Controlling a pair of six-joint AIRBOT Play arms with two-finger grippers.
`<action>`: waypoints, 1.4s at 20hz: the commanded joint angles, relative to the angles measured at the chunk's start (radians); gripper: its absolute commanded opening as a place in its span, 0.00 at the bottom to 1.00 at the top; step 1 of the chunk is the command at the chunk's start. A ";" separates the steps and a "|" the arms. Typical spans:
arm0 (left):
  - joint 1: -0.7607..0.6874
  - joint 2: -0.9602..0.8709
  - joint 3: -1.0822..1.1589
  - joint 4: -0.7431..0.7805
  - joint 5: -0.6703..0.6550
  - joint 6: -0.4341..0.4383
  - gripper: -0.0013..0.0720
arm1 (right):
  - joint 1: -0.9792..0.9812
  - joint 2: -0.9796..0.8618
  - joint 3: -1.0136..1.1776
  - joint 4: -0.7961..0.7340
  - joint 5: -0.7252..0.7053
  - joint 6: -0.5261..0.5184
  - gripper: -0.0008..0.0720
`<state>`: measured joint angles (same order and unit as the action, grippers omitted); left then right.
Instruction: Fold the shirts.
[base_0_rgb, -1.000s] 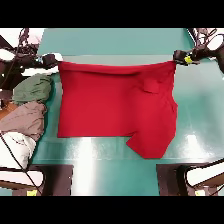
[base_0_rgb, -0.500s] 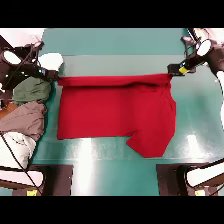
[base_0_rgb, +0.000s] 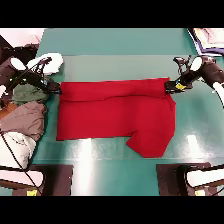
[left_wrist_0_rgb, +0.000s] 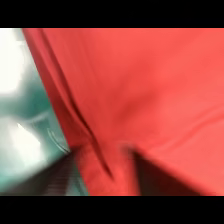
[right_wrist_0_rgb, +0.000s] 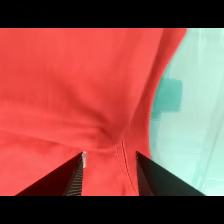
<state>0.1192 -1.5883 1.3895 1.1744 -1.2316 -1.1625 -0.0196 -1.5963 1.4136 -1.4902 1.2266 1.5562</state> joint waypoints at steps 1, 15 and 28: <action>-0.001 0.000 0.003 0.048 -0.098 -0.068 0.67 | -0.012 0.046 -0.027 0.006 0.025 0.006 0.54; 0.137 0.510 -0.729 0.019 -0.174 -0.122 0.67 | -0.216 0.424 -0.391 0.373 0.119 -0.168 0.53; 0.090 0.509 -0.843 -0.108 0.023 -0.146 0.53 | -0.217 0.436 -0.393 0.357 0.214 -0.171 0.53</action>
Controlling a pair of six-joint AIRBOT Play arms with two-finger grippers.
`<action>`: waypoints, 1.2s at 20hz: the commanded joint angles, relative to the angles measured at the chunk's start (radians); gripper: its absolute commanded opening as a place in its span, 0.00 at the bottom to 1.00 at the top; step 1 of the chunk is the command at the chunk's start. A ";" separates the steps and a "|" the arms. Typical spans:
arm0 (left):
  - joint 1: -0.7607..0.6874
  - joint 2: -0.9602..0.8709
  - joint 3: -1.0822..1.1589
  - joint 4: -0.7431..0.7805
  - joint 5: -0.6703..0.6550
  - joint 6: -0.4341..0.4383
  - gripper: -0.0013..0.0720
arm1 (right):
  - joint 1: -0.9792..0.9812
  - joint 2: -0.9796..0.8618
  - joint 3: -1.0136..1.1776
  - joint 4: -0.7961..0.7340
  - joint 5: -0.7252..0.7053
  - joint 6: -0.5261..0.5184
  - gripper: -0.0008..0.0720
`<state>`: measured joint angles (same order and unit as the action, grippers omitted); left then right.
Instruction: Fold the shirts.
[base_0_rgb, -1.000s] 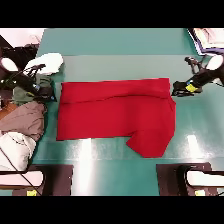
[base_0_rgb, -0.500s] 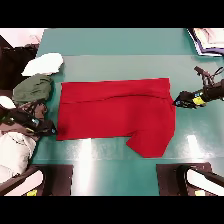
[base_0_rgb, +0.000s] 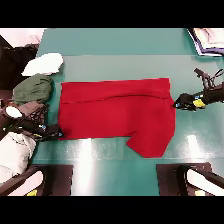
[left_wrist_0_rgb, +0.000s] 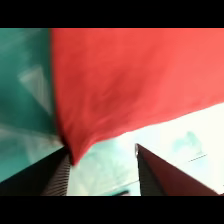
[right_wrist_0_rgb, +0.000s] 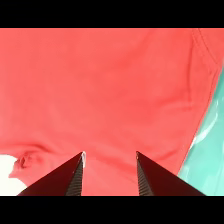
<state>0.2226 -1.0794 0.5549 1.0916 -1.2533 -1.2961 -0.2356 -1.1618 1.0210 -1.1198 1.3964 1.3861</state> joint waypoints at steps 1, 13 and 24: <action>-0.013 0.000 -0.006 -0.027 0.042 -0.002 0.13 | -0.001 0.002 -0.001 -0.038 0.068 0.000 0.53; -0.013 0.002 0.147 -0.027 -0.036 0.021 0.05 | -0.109 0.093 -0.394 -0.075 0.082 0.019 0.53; -0.013 0.002 0.147 -0.025 -0.048 0.026 0.05 | 0.065 0.046 -0.479 -0.010 -0.101 0.019 0.09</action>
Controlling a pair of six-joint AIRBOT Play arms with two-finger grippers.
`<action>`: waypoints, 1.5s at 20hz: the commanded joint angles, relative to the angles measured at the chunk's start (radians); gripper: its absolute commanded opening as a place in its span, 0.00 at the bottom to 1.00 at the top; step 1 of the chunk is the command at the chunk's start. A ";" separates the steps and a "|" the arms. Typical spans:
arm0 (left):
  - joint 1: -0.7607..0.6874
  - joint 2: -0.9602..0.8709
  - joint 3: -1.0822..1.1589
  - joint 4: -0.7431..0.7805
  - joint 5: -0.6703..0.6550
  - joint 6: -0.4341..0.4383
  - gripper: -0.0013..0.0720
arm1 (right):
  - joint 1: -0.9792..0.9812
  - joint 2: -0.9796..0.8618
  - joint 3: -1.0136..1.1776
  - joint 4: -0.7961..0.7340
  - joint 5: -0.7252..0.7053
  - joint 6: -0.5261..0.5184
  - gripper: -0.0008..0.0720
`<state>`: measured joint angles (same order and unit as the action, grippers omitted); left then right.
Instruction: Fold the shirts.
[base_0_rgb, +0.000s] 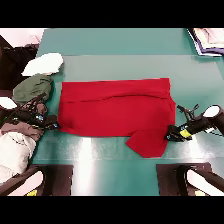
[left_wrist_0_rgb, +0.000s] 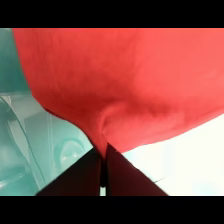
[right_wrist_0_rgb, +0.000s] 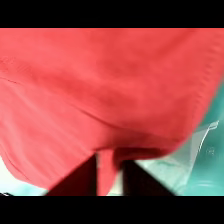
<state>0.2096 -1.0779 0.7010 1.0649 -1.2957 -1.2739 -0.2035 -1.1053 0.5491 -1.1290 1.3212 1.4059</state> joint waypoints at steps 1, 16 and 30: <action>0.000 0.003 0.002 0.002 -0.010 0.019 0.05 | 0.033 0.008 -0.006 -0.012 -0.011 -0.001 0.03; 0.000 0.333 -0.002 -0.068 -0.220 -0.080 0.05 | -0.108 0.586 -0.002 -0.022 0.250 0.034 0.03; 0.000 0.027 0.209 -0.095 0.177 -0.053 0.05 | 0.034 -0.019 0.520 0.000 -0.067 -0.003 0.03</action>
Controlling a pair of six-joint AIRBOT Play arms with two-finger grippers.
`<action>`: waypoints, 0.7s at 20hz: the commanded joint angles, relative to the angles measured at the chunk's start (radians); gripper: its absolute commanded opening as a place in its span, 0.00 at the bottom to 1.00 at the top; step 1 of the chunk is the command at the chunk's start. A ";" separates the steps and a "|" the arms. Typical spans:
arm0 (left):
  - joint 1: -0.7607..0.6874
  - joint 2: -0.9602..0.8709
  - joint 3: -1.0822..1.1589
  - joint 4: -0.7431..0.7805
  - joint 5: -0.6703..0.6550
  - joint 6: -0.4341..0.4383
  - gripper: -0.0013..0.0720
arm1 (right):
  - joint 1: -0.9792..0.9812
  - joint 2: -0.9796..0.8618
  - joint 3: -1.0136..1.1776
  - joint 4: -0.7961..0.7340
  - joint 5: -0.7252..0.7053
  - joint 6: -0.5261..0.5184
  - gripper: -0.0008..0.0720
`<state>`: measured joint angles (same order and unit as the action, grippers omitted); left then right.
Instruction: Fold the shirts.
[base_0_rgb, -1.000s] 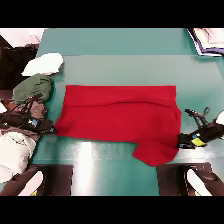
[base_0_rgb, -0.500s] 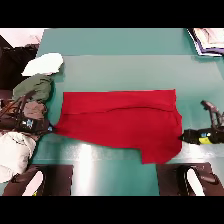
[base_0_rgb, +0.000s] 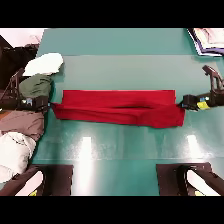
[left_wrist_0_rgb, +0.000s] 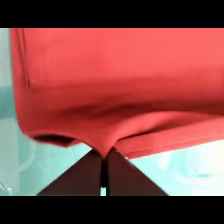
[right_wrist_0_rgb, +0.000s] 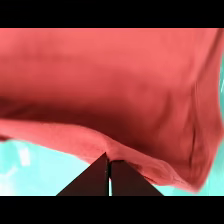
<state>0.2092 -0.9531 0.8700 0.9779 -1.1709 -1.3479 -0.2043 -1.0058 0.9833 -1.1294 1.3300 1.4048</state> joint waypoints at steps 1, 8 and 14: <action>0.000 -0.134 0.052 -0.014 0.069 0.021 0.05 | 0.034 -0.161 0.114 0.002 -0.083 0.000 0.03; 0.000 -0.330 0.156 -0.024 0.212 0.023 0.05 | 0.034 -0.407 0.262 0.008 -0.130 0.001 0.03; 0.000 -0.369 0.205 -0.174 0.344 -0.006 0.86 | 0.021 -0.532 0.401 0.179 -0.187 0.005 0.71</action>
<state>0.2085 -1.3041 1.0485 0.8867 -0.8883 -1.3369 -0.1734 -1.4860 1.3197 -1.0389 1.1625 1.4071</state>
